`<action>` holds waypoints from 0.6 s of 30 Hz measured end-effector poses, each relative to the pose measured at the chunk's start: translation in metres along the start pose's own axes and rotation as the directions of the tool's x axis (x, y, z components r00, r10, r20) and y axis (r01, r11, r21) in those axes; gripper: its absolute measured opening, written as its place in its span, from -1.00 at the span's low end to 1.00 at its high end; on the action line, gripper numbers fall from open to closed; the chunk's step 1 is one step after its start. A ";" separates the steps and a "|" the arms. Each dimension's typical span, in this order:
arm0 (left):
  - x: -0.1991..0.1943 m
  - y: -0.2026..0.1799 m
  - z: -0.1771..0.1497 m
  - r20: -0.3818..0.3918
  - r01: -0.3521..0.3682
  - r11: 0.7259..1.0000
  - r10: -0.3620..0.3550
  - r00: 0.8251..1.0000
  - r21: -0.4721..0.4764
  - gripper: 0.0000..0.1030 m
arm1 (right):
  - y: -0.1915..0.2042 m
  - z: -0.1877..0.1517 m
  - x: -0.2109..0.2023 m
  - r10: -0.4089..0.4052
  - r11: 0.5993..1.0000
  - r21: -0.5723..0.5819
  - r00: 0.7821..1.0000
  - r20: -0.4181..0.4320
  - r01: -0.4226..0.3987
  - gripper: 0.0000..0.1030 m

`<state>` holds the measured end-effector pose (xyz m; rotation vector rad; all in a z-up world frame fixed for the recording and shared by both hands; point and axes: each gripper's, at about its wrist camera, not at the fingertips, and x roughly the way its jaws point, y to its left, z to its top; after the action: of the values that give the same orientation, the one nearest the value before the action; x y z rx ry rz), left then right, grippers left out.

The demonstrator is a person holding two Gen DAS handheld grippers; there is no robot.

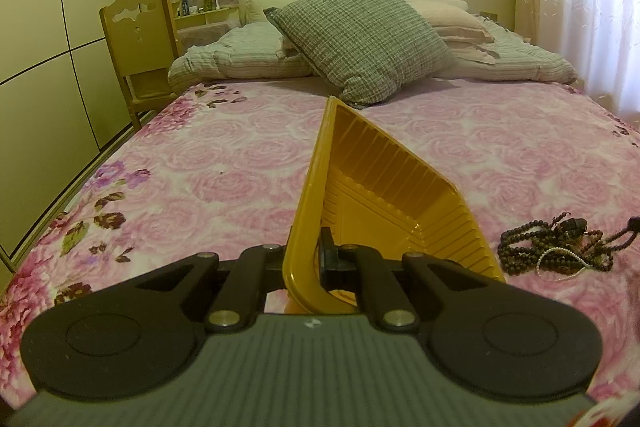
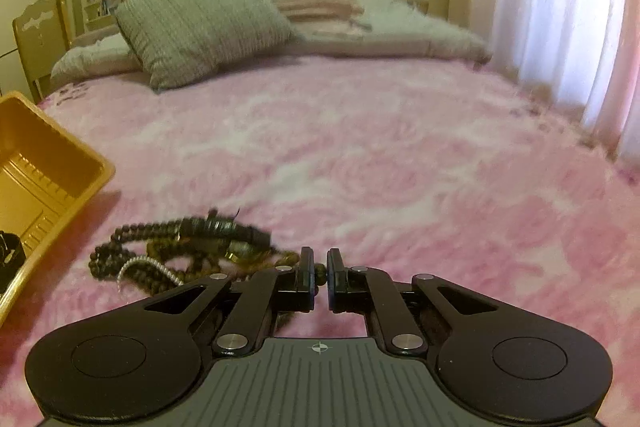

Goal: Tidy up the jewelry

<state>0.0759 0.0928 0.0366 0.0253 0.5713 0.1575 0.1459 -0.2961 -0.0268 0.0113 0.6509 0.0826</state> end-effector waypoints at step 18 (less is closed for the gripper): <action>0.000 0.000 0.000 0.000 -0.001 1.000 0.001 1.000 0.000 -0.87 | 0.003 0.023 -0.035 0.042 0.999 -0.028 0.995 0.088 -0.040 -0.89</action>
<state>0.0759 0.0927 0.0364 0.0255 0.5712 0.1581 0.1318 -0.2954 0.0133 0.0028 0.5610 0.1294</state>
